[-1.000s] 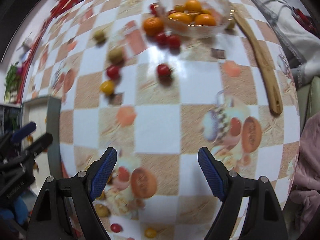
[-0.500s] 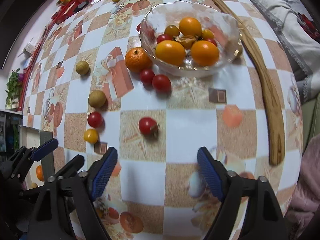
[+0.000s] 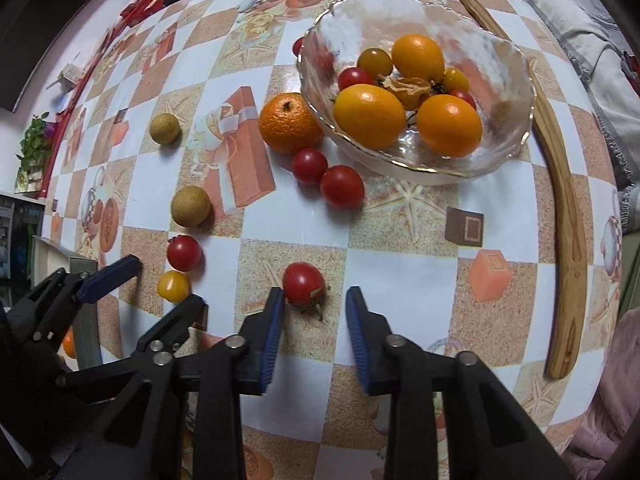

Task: Organize fruits
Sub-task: 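Move both grippers back toward the tomatoes on the table, then grasp a yellow tomato with the left gripper while the right grasps a red tomato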

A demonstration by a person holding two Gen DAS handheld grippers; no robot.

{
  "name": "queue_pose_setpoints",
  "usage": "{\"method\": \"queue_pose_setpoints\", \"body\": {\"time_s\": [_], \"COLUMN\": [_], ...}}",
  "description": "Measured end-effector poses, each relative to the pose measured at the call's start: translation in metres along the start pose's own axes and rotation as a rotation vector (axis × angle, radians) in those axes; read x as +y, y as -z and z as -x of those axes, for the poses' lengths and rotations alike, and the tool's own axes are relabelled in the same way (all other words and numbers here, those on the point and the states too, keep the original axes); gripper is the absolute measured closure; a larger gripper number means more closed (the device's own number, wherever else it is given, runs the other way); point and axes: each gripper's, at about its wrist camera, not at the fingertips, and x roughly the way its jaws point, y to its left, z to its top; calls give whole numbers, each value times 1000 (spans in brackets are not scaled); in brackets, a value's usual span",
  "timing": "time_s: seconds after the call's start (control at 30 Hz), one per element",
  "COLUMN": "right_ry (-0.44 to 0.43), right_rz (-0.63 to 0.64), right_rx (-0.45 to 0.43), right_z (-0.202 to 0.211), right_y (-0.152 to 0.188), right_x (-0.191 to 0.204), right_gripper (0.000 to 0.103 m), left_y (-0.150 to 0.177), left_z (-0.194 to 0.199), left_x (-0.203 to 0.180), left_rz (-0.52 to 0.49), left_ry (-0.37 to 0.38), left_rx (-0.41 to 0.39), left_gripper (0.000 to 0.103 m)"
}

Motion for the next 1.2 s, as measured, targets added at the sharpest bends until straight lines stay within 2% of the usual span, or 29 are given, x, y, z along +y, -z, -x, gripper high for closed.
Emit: {"method": "queue_pose_setpoints", "body": {"time_s": [0.03, 0.1, 0.13, 0.2, 0.23, 0.43, 0.7, 0.9, 1.2], "right_ry": [-7, -2, 1, -2, -5, -37, -63, -85, -112], "right_rz": [7, 19, 22, 16, 11, 0, 1, 20, 106], "right_rx": [-1, -5, -7, -10, -13, -47, -72, -73, -79], "right_z": [0, -1, -1, -4, -3, 11, 34, 46, 63], "right_y": [0, -1, -2, -6, -6, 5, 24, 40, 58], "right_x": [1, 5, 7, 11, 11, 2, 6, 24, 74], "right_gripper": [78, 81, 81, 81, 81, 81, 81, 81, 81], "left_y": [0, -1, -1, -2, -2, 5, 26, 46, 103], "left_z": [0, 1, 1, 3, 3, 15, 58, 81, 108], "left_x": [0, -1, -2, -4, -6, 0, 28, 57, 102], "left_rz": [3, 4, 0, -11, -17, 2, 51, 97, 174], "left_ry": [0, 8, 9, 38, 59, 99, 121, 113, 62], "left_rx": [-1, -7, -8, -13, -12, -21, -73, -97, -90], "left_gripper": [41, 56, 59, 80, 82, 82, 82, 82, 82]}}
